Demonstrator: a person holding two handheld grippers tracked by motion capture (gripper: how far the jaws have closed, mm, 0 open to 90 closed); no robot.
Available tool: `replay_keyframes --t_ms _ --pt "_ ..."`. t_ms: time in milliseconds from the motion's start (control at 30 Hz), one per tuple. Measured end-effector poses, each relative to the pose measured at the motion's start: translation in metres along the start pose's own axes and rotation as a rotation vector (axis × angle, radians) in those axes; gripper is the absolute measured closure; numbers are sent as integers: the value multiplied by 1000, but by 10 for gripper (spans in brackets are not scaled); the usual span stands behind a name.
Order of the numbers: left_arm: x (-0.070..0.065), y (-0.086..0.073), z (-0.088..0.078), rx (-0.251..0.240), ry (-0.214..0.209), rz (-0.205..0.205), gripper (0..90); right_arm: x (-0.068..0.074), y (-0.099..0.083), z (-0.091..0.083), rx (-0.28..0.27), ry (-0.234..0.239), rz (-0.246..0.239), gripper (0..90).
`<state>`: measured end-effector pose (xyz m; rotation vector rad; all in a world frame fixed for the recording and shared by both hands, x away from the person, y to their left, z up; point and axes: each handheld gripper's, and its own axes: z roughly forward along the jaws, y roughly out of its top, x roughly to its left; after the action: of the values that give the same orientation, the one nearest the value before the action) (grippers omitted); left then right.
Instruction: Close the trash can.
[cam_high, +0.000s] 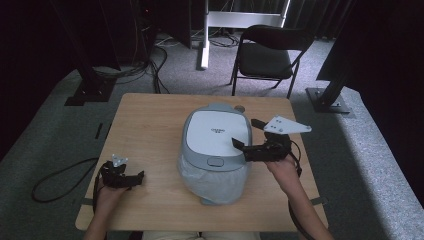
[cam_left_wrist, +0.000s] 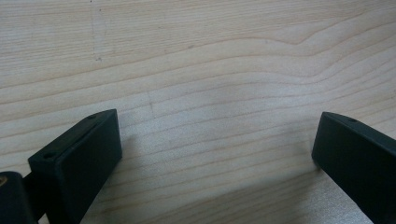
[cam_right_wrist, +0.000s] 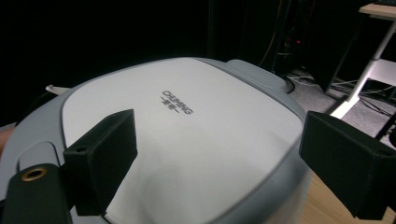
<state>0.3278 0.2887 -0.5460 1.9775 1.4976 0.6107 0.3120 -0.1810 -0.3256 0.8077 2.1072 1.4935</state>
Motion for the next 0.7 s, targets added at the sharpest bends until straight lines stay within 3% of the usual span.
replay_keyframes --t_ms 700 --pt "0 0 0 0 0 0 16 -21 -24 -23 1 -99 51 107"
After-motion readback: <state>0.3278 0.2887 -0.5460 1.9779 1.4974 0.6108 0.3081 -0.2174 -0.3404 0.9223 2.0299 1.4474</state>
